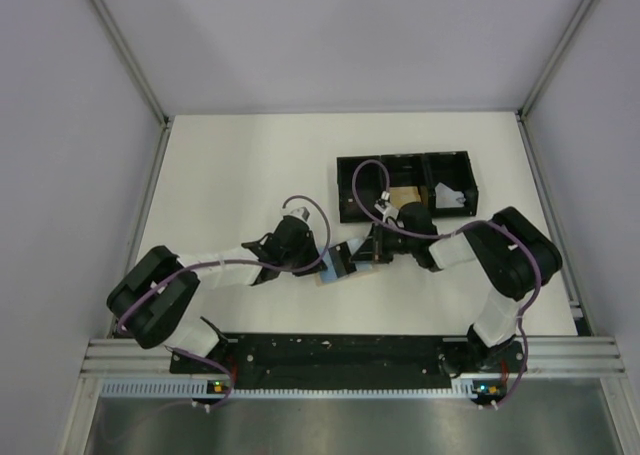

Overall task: Take the credit cards out of the card holder
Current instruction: Remove the credit card from the card holder.

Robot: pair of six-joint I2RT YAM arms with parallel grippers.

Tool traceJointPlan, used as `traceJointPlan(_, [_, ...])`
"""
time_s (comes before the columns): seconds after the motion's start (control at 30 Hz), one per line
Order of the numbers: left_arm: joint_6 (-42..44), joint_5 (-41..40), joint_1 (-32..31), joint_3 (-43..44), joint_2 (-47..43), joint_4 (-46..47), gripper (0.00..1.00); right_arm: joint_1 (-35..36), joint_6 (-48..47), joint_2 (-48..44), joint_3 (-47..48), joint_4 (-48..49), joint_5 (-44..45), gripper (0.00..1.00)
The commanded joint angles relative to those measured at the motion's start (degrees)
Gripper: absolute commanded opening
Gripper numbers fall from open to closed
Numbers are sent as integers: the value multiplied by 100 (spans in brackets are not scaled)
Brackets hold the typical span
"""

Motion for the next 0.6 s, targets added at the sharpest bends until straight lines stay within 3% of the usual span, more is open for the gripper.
traceJointPlan(0.0, [122,-159,-6,-234,-134,-518,0,-175,-142,-183,-53,215,-87,0])
traceJointPlan(0.1, [96,-115,-6,-242,-169,-492,0,-131,-1,-166,-70,407,-271,18])
traceJointPlan(0.23, [61,-45,-14,-242,-196,-430,0,-17,8,-130,-53,390,-254,30])
traceJointPlan(0.47, [-27,-1,-32,-304,-213,-377,0,159,218,133,-35,645,-245,30])
traceJointPlan(0.57, [-54,-1,-32,-330,-240,-369,0,159,228,133,-17,654,-236,21])
